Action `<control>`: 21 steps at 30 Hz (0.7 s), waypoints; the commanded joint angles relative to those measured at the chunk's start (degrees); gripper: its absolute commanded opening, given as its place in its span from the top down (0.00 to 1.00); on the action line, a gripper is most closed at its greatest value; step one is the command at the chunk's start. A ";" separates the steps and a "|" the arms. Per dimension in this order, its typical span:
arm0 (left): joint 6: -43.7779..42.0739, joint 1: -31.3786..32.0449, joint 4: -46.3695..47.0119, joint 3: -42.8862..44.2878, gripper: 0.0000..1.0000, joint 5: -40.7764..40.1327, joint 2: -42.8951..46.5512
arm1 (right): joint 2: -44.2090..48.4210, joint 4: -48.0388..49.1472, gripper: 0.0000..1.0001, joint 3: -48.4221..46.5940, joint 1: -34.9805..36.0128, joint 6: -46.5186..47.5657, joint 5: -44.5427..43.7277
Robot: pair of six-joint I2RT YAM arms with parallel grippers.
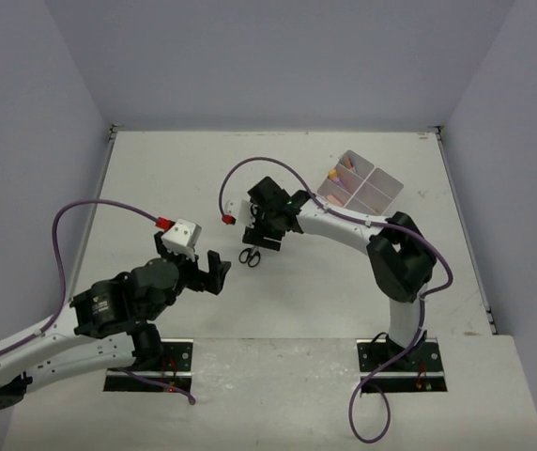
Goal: Sort the stationery into containers
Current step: Pick up the stationery from the center of the board.
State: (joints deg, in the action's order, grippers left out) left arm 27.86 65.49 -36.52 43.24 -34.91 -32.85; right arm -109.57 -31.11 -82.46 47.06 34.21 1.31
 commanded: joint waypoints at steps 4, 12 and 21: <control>-1.58 -0.10 1.45 -0.09 0.00 0.37 -3.45 | -5.47 -0.26 0.28 -4.29 -3.54 15.35 5.09; -1.49 -0.10 1.45 -0.35 0.00 0.19 -1.70 | -11.18 -6.93 0.33 -9.82 -3.82 18.35 8.36; -1.49 -0.10 1.45 -0.35 0.00 0.54 -0.97 | -12.59 -9.84 0.44 -10.81 -4.43 18.00 9.68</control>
State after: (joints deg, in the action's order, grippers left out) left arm 27.44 65.49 -36.35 43.22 -34.50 -34.11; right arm -121.08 -37.32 -91.73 42.79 51.10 8.86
